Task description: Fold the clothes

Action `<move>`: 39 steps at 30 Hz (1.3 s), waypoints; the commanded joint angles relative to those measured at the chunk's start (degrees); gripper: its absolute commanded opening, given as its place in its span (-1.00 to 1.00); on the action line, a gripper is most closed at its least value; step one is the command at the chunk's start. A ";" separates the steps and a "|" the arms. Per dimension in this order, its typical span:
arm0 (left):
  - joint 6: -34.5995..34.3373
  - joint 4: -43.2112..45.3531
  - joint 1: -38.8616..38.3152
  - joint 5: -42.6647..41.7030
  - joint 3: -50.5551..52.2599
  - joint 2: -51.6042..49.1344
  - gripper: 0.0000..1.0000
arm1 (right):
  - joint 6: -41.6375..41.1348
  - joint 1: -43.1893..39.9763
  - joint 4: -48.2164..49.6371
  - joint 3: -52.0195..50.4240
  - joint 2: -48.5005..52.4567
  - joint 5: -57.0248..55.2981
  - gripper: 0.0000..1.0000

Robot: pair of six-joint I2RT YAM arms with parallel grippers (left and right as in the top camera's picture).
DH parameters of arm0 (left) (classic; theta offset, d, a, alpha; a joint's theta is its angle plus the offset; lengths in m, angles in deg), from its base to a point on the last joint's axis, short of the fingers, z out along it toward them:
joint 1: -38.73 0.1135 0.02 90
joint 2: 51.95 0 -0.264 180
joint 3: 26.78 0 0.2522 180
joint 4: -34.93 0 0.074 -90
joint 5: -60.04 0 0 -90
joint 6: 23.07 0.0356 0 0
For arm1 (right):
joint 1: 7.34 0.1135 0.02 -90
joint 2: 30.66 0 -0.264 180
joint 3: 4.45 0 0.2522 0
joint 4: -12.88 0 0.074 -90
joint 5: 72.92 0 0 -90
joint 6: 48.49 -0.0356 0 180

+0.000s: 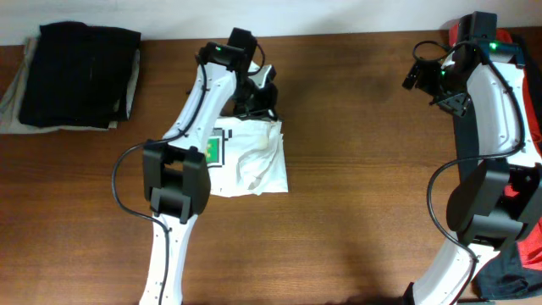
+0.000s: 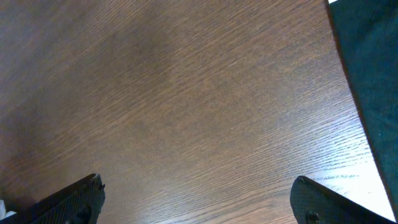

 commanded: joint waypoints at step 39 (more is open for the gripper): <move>7.78 4.92 -1.57 0.63 34.27 14.51 0.21 | 0.57 -0.02 -0.02 0.35 -0.39 -0.94 0.97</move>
